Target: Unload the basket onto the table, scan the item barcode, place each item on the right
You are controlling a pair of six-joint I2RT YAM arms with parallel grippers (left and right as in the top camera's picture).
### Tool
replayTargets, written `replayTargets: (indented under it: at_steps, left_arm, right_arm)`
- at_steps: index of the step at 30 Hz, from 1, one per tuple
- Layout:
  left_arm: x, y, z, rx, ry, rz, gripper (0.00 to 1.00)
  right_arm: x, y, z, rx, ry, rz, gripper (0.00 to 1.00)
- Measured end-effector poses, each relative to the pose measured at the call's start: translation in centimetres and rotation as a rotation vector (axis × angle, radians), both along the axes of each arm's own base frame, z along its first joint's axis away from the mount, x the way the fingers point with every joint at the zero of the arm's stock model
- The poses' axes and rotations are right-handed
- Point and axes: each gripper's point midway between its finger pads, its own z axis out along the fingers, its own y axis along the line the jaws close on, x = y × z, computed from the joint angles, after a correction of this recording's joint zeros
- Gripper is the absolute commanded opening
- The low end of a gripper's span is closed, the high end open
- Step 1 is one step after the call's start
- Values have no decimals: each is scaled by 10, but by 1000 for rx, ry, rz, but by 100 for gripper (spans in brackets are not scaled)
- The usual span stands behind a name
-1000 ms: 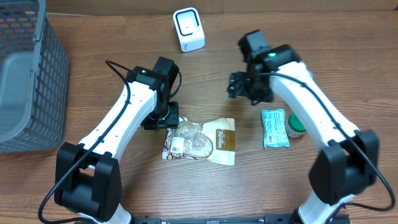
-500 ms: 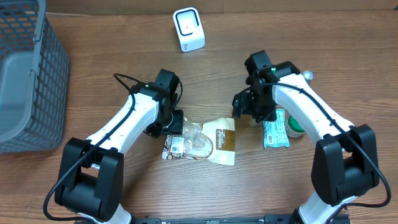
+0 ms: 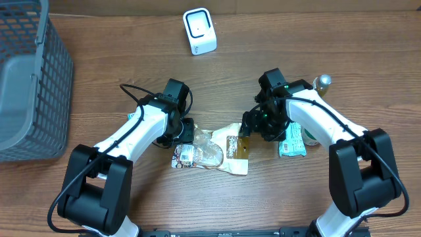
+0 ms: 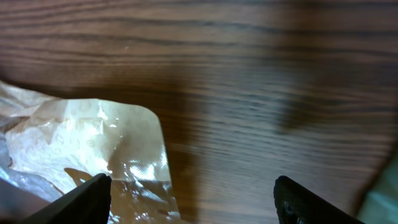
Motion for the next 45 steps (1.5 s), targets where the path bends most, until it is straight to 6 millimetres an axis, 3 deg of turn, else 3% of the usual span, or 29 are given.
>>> replayTargets:
  at_steps: [6, 11, 13, 16, 21, 25, 26, 32, 37, 45]
  left_arm:
    - [0, 0, 0, -1, 3, 15, 44]
    - [-1, 1, -1, 1, 4, 19, 52]
    - [-2, 1, -2, 2, 6, 22, 45]
    - [-2, 0, -2, -3, 7, 21, 46]
    - [-4, -5, 0, -32, 21, 7, 53]
    - [-1, -15, 11, -78, 23, -16, 64]
    - [1, -17, 14, -87, 20, -20, 69]
    - [7, -23, 24, -117, 2, -49, 74]
    - [7, -24, 24, -122, 0, -78, 73]
    - [14, -2, 24, -125, 8, -21, 73]
  right_arm:
    - [-6, 22, -8, 156, -15, 50, 81]
    - [-15, 32, -12, 240, -6, 74, 81]
    - [-18, 33, -13, 253, 1, 77, 80]
    - [-15, 36, -12, 270, -17, 83, 81]
    - [-9, 38, -1, 275, -17, 85, 81]
    - [5, 43, 15, 285, -52, 94, 81]
    - [5, 43, 16, 284, -51, 95, 81]
    - [-3, 41, 12, 238, -27, 105, 82]
    - [-1, 37, 7, 180, -46, 107, 82]
    - [5, 28, 12, 134, -44, 85, 82]
